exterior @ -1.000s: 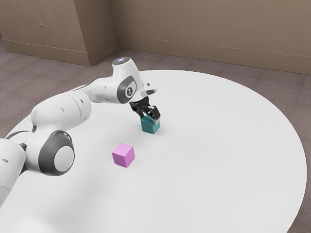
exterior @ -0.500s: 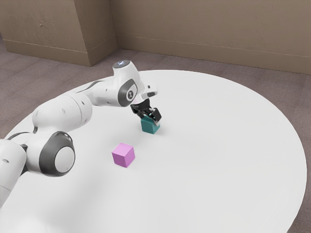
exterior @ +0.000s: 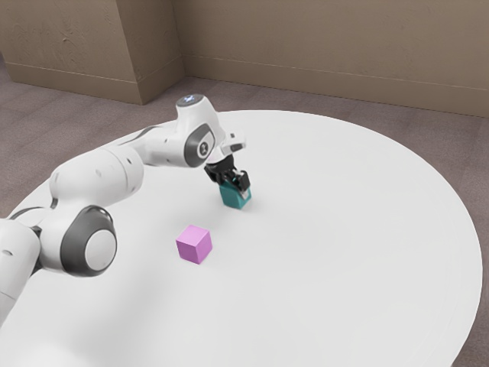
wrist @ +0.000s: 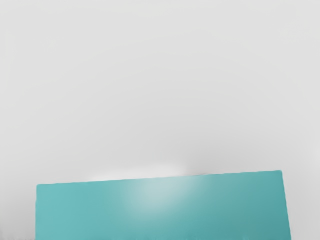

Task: Pick up the blue block with one arm, and put the blue block on the pink block with one arm

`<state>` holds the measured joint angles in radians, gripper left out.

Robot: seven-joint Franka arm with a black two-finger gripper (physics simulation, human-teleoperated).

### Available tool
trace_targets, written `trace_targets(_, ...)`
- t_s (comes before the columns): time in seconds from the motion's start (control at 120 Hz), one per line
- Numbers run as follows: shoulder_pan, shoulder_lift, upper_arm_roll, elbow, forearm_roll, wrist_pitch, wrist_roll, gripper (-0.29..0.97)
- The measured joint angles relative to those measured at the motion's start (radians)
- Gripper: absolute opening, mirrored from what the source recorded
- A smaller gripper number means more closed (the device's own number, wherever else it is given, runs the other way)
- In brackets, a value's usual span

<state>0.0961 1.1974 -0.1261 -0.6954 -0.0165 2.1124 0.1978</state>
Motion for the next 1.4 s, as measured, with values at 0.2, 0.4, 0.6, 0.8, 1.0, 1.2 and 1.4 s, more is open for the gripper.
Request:
trace_targets(0.2, 0.001, -0.37, 0.06, -0.492, -0.014, 0.02, -0.023, 0.31)
trace_targets(0.4, -0.031, -0.691, 0.109, -0.94, 0.022, 0.124, -0.059, 0.32)
trace_targets(0.6, -0.035, -0.854, 0.108, -1.238, 0.062, 0.334, -0.091, 0.35)
trace_targets(0.8, -0.037, -0.893, 0.107, -1.326, 0.053, 0.5, -0.117, 0.35)
trace_targets(1.0, -0.062, -0.891, 0.107, -1.346, -0.054, 0.565, -0.136, 0.36)
trace_targets(1.2, -0.104, -0.952, 0.151, -1.366, -0.071, 0.432, -0.148, 0.36)
trace_targets(1.4, -0.112, -0.957, 0.159, -1.373, -0.057, 0.357, -0.135, 0.36)
